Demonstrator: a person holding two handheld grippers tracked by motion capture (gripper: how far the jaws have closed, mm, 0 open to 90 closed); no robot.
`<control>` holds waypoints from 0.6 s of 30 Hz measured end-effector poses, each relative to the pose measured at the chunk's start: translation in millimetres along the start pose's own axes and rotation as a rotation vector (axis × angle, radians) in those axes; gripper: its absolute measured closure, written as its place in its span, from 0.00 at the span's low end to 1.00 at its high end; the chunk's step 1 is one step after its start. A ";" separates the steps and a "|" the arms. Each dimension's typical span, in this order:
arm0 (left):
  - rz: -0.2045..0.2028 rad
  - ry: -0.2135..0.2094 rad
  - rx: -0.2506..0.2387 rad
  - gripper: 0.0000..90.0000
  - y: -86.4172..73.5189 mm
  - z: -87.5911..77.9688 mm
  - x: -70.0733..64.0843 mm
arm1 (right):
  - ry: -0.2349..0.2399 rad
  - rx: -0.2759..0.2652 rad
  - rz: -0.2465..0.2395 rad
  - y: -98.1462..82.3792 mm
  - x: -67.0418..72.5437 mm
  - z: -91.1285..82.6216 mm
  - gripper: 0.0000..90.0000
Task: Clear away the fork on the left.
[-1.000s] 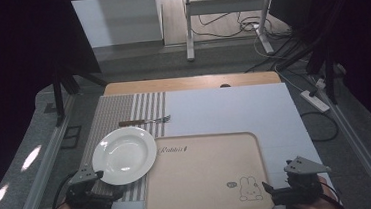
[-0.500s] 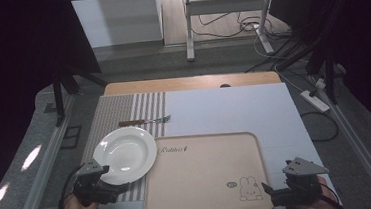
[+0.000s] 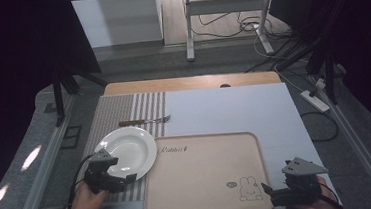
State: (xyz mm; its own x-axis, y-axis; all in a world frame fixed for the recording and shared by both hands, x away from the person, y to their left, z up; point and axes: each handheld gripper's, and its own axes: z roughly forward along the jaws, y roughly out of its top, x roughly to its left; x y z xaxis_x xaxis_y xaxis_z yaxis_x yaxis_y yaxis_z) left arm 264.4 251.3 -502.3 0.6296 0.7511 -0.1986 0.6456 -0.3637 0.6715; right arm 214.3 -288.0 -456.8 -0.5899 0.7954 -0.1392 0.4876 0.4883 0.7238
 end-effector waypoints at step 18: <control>0.058 -0.014 0.030 0.00 41.7 34.3 13.4 | 0.001 0.006 -0.005 0.0 0.3 0.4 0.00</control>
State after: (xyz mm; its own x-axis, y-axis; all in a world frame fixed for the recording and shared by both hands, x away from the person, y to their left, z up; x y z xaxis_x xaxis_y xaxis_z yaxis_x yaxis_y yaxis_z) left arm 314.6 227.3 -501.4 0.6721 0.7205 -0.1705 0.6204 -0.4224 0.6608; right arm 214.3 -287.6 -457.0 -0.5932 0.7924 -0.1420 0.4883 0.4944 0.7191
